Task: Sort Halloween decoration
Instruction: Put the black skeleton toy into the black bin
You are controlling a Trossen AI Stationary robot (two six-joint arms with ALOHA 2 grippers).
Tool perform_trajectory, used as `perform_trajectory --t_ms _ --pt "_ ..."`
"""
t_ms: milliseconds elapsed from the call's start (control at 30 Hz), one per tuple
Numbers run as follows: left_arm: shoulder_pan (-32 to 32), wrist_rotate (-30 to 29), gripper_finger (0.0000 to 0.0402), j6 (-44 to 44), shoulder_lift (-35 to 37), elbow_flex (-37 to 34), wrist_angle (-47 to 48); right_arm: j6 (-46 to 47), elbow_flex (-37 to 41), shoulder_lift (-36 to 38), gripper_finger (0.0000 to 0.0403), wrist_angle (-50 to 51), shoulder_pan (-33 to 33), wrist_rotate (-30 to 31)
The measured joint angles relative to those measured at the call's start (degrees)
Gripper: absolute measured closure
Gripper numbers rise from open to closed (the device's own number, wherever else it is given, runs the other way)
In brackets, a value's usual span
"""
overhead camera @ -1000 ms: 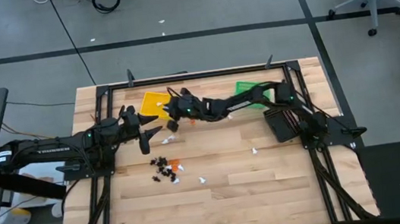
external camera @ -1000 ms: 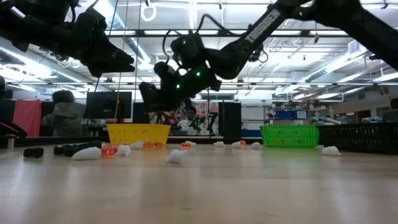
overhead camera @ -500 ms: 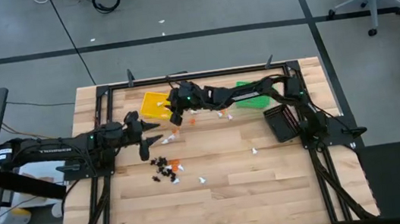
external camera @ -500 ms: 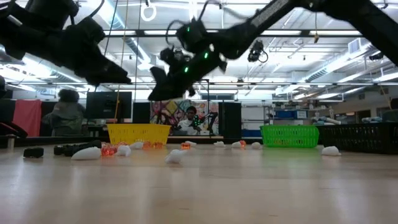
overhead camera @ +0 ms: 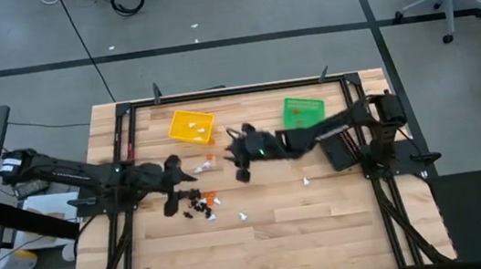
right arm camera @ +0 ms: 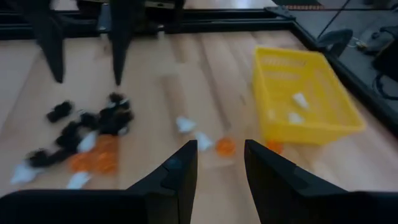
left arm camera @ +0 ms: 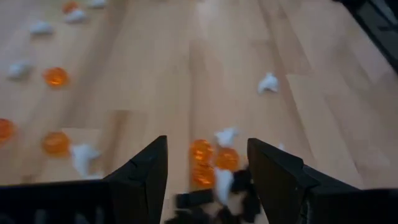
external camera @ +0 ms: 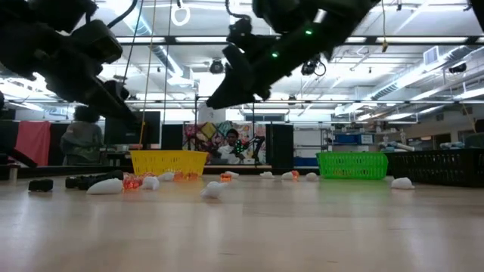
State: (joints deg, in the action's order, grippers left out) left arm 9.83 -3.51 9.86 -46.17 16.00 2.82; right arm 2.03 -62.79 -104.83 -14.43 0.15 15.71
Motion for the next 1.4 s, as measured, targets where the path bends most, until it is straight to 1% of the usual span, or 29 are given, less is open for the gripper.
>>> perform_trajectory --t_ms 100,267,367,467,533,700,867,1000,1167,1267,1400 --pt "3.18 0.62 0.0205 2.43 -4.20 1.14 0.95 2.50 4.38 0.15 0.0266 -3.92 3.17 4.54" --pt "8.00 0.85 0.0205 4.48 -11.45 5.06 2.02 5.67 8.89 0.13 0.0266 -9.13 6.65 12.69" --pt "9.94 0.57 0.0205 4.59 -15.59 7.29 5.28 5.95 11.00 0.06 0.0266 -11.00 7.78 15.79" --pt "11.15 -1.64 0.0205 4.58 -18.94 9.02 11.38 6.40 12.55 0.06 0.0266 -12.66 8.43 17.79" --pt "11.67 -2.06 0.0205 4.90 -20.50 10.07 13.84 6.86 13.18 0.06 0.0266 -13.41 8.52 17.81" --pt "12.19 -2.25 0.0205 7.57 -22.55 10.48 15.26 7.40 13.82 0.04 0.0266 -14.07 8.47 17.79" --pt "12.22 -2.41 0.0205 10.26 -22.56 10.46 16.75 7.34 13.82 0.02 0.0266 -14.28 8.47 17.74" --pt "14.54 -1.39 0.0205 10.56 -22.45 10.46 16.89 7.27 13.82 0.00 0.0266 -14.25 8.47 17.73" --pt "17.51 -1.66 0.0205 9.06 -22.45 10.46 16.99 7.01 13.82 0.00 0.0266 -14.26 8.47 17.72" --pt "19.05 -3.36 0.0205 8.78 -22.65 9.73 16.62 6.99 13.84 0.00 0.0266 -14.24 8.47 17.70" --pt "20.52 -5.65 0.0206 8.79 -25.11 9.45 16.85 7.09 13.82 -0.03 0.0266 -14.22 8.47 17.70"
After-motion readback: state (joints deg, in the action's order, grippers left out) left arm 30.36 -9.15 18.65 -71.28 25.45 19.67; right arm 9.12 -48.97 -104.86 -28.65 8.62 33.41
